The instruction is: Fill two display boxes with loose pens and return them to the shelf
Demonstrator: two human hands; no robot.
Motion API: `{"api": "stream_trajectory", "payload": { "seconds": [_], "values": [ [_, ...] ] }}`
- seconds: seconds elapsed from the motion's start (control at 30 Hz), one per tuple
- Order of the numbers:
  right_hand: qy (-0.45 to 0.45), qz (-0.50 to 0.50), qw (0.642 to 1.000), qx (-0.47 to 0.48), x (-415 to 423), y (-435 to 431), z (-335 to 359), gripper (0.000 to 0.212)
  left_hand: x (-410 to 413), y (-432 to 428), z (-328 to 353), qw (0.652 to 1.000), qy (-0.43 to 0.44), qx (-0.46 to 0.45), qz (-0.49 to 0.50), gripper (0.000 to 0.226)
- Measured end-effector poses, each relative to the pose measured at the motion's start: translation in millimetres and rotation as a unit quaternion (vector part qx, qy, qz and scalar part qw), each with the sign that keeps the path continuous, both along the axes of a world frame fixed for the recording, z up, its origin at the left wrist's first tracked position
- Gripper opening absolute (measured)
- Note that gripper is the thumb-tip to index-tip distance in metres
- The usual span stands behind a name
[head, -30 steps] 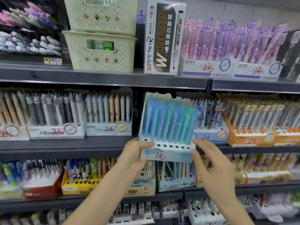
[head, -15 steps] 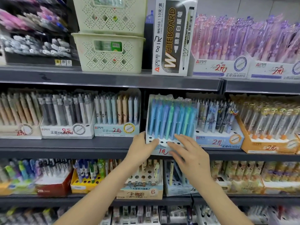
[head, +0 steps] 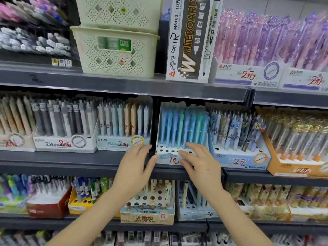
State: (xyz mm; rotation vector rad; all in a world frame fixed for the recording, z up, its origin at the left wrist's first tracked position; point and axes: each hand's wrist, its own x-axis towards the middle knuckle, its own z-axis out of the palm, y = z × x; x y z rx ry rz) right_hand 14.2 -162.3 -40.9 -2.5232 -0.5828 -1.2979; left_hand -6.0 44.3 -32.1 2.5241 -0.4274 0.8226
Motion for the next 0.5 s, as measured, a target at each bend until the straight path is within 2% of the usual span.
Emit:
{"api": "stream_trajectory", "payload": {
  "seconds": [0.07,0.27,0.5],
  "values": [
    [0.008,0.001,1.000,0.007,7.8,-0.7,1.5,0.021,-0.1,16.8,-8.1,0.996,-0.063,0.053,0.041,0.054],
    [0.050,-0.019,0.998,0.016,25.8,-2.1,5.8,0.023,14.6,48.0,-22.5,0.981,-0.035,0.152,0.114,0.056],
    [0.090,-0.029,0.995,0.025,28.4,-0.2,6.0,0.025,21.4,49.7,-28.5,0.984,-0.007,0.149,0.101,0.055]
  ]
}}
